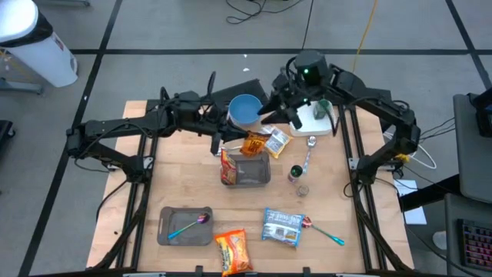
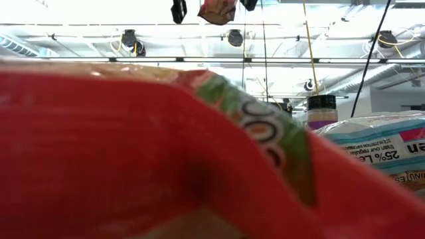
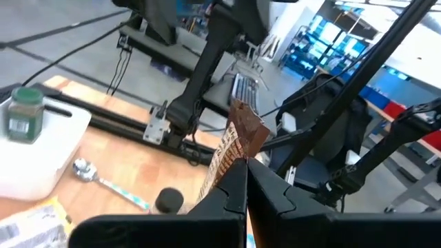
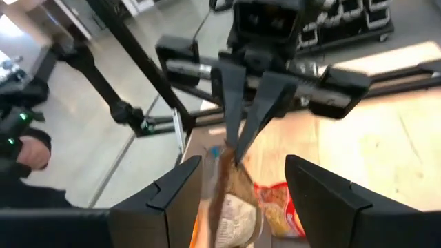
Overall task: Pick & Place Food Item
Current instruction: Put the seasoning pack into the white bin
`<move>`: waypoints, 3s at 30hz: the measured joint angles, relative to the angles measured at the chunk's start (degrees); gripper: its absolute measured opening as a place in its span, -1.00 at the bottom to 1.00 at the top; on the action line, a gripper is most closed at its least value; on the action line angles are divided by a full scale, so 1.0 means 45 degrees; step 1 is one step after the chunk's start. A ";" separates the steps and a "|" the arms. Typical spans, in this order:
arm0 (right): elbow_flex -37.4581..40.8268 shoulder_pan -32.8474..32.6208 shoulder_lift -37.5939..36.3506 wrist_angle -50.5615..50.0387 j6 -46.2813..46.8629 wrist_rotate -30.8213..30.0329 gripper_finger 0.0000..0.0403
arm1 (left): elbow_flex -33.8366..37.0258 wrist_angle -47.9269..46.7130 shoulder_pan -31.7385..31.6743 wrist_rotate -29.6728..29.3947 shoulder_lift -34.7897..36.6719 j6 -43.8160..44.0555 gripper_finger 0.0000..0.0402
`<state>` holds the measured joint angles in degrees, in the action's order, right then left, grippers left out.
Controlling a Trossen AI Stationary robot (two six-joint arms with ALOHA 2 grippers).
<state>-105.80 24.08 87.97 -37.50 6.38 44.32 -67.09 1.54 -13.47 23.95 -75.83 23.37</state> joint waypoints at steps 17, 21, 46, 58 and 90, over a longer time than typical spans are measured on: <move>0.0005 -0.1714 -0.0016 -0.1640 -0.1264 -0.3899 0.00 | -0.0005 -0.0694 -0.0010 -0.0673 0.0005 -0.0262 -1.00; 0.0005 -0.1882 -0.0021 -0.1635 -0.1250 -0.3962 0.00 | -0.0005 -0.0690 -0.0010 -0.0673 0.0005 -0.0257 -1.00; 0.0027 -0.2202 0.0736 -0.1486 -0.0900 -0.4519 -0.34 | -0.0005 -0.0690 -0.0010 -0.0687 0.0005 -0.0184 -1.00; 0.0024 -0.2178 0.0727 -0.1497 -0.0944 -0.4514 -0.64 | -0.0005 -0.0868 -0.0010 -0.0700 0.0005 -0.0260 -1.00; 0.0024 -0.2173 0.0693 -0.1680 -0.1716 -0.4514 -1.00 | -0.0005 -0.0952 -0.0159 -0.0804 -0.0005 -0.0266 -0.84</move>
<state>-105.69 14.31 91.09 -45.06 -1.34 24.01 -67.11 -2.74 -14.19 20.34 -75.85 22.18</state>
